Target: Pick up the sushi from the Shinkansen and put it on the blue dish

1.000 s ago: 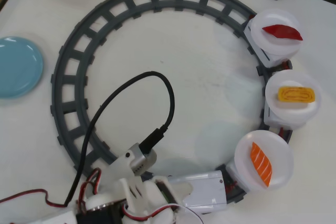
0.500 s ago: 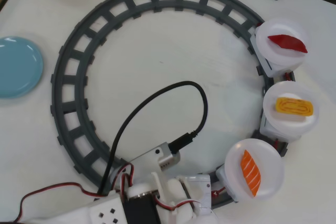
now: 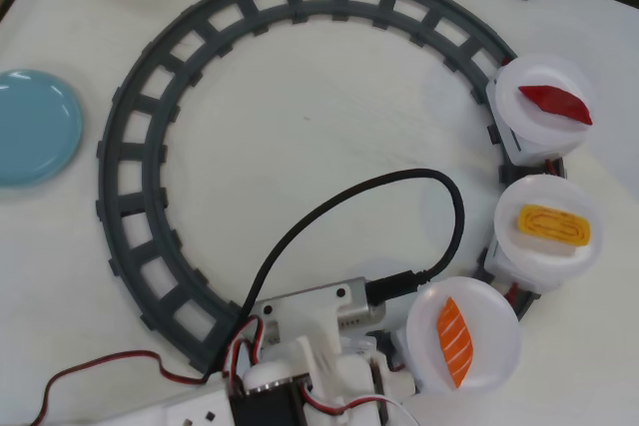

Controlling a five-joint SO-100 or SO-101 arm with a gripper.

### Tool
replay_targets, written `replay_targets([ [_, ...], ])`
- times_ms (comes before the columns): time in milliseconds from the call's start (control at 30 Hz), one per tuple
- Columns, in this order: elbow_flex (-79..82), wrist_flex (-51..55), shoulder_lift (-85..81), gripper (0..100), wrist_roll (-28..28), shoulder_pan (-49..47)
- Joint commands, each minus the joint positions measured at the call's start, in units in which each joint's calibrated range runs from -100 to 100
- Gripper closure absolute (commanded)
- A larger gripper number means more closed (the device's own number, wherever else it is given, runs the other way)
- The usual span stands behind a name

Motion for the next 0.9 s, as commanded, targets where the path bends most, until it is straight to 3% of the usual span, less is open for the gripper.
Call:
replay_targets([
  [0, -3.6, -0.3, -0.2, 77, -1.3, -0.2],
  [867, -7.6, -0.4, 4.6, 77, -3.9, -0.2],
])
